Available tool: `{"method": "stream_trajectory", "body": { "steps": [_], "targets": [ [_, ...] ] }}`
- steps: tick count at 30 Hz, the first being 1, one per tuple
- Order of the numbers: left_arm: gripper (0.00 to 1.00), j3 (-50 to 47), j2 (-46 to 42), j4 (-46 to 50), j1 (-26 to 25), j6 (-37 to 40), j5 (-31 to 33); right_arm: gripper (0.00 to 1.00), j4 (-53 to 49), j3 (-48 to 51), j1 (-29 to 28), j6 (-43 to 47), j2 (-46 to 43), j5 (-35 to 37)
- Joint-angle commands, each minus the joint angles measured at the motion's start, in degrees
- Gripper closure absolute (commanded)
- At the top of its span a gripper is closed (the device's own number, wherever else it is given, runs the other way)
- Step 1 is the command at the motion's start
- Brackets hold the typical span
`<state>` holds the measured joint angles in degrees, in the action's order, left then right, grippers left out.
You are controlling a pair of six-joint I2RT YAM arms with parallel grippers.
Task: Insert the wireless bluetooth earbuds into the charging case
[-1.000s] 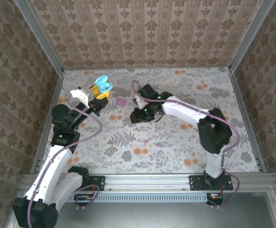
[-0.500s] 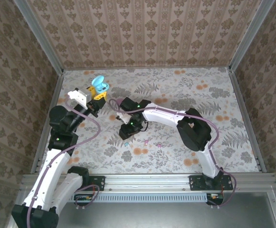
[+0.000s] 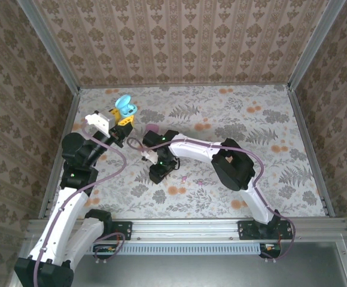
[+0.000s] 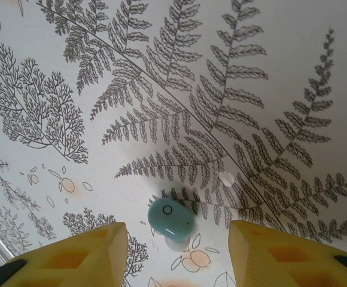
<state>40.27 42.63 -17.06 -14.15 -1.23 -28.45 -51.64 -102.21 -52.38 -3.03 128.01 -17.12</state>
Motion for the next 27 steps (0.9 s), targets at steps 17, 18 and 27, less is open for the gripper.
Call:
{"method": "stream_trajectory", "body": {
  "steps": [17, 18, 27],
  "targets": [
    [0.68, 1.7, -0.6, -1.1, 0.3, 0.8, -0.1, 0.66, -5.2, -4.3, -1.8, -0.9, 4.2, 8.9],
    [0.68, 1.7, -0.5, -1.1, 0.3, 0.7, -0.1, 0.67, -5.2, -4.3, -1.9, -1.4, 4.1, 9.4],
    [0.68, 2.0, 0.8, -1.9, 0.2, 0.0, -1.0, 0.72, -1.1, 2.1, 1.2, -8.7, -2.1, 13.3]
  ]
}}
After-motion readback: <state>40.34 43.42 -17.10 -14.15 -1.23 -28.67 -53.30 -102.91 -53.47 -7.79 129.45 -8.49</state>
